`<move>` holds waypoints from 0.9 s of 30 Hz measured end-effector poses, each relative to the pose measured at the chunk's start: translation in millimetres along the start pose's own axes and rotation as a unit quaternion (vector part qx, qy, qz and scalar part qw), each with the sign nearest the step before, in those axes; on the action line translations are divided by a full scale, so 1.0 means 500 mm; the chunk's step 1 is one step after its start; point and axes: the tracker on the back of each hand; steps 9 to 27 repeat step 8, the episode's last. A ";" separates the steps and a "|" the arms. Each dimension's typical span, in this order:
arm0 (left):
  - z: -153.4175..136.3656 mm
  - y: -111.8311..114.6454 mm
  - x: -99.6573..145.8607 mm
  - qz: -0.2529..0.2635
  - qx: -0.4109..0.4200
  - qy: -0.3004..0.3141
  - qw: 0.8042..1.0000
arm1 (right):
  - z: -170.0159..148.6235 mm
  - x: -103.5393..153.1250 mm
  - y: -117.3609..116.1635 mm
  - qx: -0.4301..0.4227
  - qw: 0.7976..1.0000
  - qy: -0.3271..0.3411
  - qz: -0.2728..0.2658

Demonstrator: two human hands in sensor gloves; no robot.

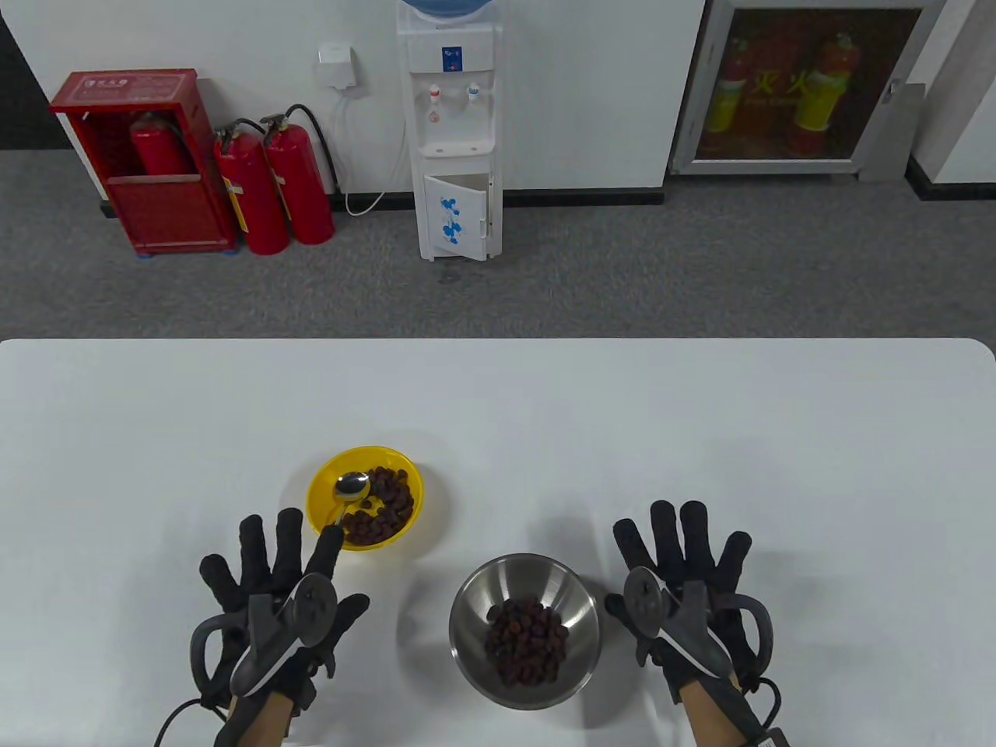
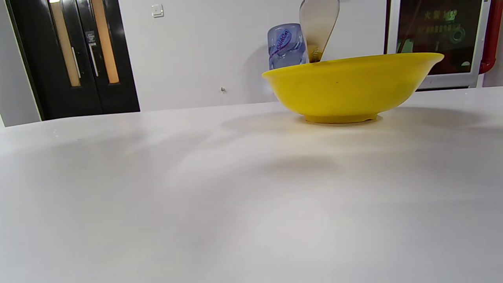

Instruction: Scoop dry cranberries into mixing bowl using steel spoon

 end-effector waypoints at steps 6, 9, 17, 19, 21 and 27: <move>0.002 0.002 0.000 -0.009 0.000 0.001 1.000 | 0.004 0.001 0.000 0.003 1.000 0.008 0.005; 0.002 0.001 0.000 -0.010 0.001 -0.002 1.000 | 0.005 0.000 -0.002 -0.001 1.000 0.010 0.007; 0.002 0.001 0.000 -0.010 0.001 -0.002 1.000 | 0.005 0.000 -0.002 -0.001 1.000 0.010 0.007; 0.002 0.001 0.000 -0.010 0.001 -0.002 1.000 | 0.005 0.000 -0.002 -0.001 1.000 0.010 0.007; 0.002 0.001 0.000 -0.010 0.001 -0.002 1.000 | 0.005 0.000 -0.002 -0.001 1.000 0.010 0.007; 0.002 0.001 0.000 -0.010 0.001 -0.002 1.000 | 0.005 0.000 -0.002 -0.001 1.000 0.010 0.007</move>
Point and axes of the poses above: the tracker on the back of each hand, its own z axis roughly to the thumb side, its own x axis roughly from the fingertips to the wrist, y = z × x, and after that the axes turned 7 degrees about z, right-handed
